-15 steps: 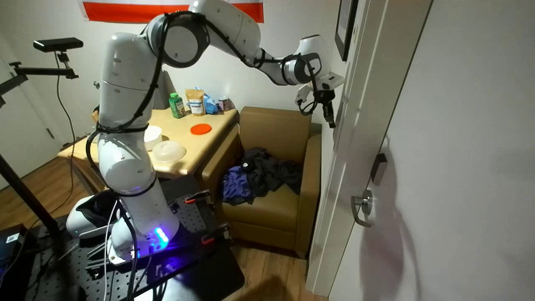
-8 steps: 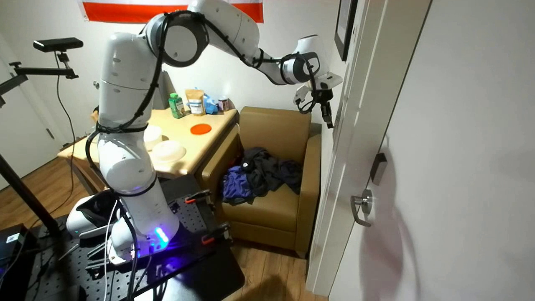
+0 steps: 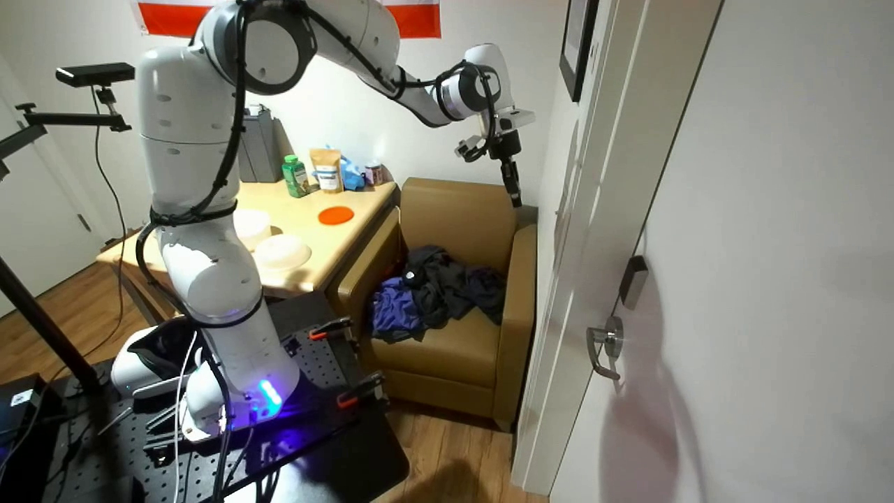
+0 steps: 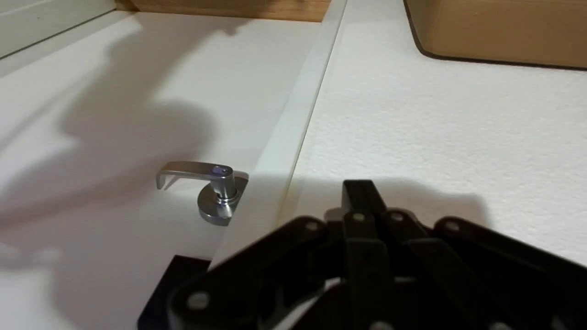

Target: Turn on the light

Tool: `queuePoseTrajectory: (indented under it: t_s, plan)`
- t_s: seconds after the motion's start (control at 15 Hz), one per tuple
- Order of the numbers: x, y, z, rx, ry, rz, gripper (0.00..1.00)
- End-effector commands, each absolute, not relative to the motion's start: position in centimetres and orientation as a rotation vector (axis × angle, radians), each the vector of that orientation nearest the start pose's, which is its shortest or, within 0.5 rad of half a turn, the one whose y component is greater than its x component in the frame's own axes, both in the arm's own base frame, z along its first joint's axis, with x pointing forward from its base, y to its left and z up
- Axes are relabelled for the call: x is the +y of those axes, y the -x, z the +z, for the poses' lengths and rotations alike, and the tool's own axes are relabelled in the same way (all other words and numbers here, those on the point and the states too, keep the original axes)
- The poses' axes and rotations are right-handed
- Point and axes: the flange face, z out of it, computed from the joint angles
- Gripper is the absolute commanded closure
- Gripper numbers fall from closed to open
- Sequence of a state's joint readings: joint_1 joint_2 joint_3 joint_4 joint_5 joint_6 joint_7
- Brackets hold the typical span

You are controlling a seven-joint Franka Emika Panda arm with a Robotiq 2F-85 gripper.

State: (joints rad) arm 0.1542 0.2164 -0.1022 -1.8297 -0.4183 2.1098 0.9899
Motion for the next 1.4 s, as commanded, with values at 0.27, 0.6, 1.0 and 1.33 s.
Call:
queuePoseTrajectory:
  t_s: [0.27,0.6,1.0,1.33]
  plan:
    - [4.7,-56.6,46.9,1.169,3.244,-0.438,1.0]
    - [5.7,-56.7,47.6,1.133,3.247,-0.404,0.92]
    - [5.9,-56.1,47.8,1.129,3.253,-0.398,0.72]
    - [5.9,-56.1,47.8,1.129,3.253,-0.397,0.72]
